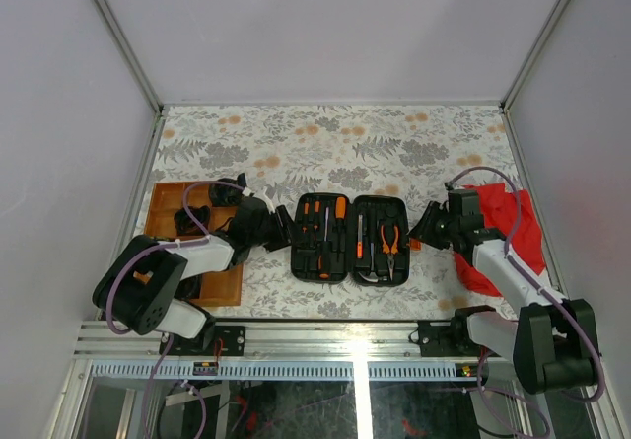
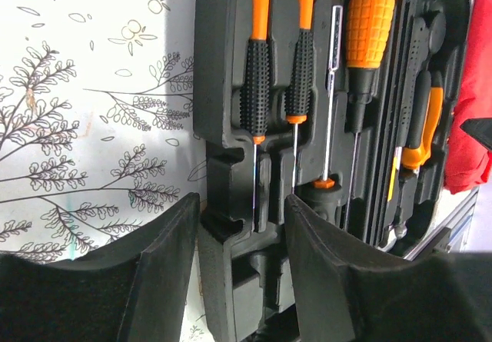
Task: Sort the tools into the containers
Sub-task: Adjust the utility knife in the storage box, then close the storage box at the center of the board.
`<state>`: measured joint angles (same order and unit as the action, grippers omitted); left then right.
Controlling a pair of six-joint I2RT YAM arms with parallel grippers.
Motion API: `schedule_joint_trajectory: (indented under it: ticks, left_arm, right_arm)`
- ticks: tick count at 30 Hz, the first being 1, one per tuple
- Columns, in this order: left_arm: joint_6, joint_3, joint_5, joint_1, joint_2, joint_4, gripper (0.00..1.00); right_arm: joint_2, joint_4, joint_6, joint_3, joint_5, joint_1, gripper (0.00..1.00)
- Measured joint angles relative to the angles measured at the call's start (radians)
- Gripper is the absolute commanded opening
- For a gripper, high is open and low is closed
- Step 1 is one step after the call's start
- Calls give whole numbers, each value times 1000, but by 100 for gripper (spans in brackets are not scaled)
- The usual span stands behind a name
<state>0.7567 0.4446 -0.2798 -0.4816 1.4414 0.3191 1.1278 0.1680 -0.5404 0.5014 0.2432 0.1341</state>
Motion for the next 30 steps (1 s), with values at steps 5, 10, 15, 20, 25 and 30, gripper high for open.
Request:
schedule_joint_trajectory:
  ticks: [5,10,15,20,25,30]
  left_arm:
    - [17,0,3,6,2,31,47]
    - [18,0,-6,6,34,56,47]
    - [24,13,-39,7,84,105,47]
    - [24,19,-64,13,107,134,47]
    - [23,19,-73,18,104,133,47]
    - [15,19,-72,23,76,102,47]
  right_arm:
    - [-61,19,-10,2,-125,-11,26]
    - [28,43,7,27,-150,-12,20]
    - [104,33,26,36,-81,-13,19]
    - [144,1,48,37,2,-19,18]
    - [161,-28,64,37,36,-30,17]
    - [175,-52,71,37,58,-31,17]
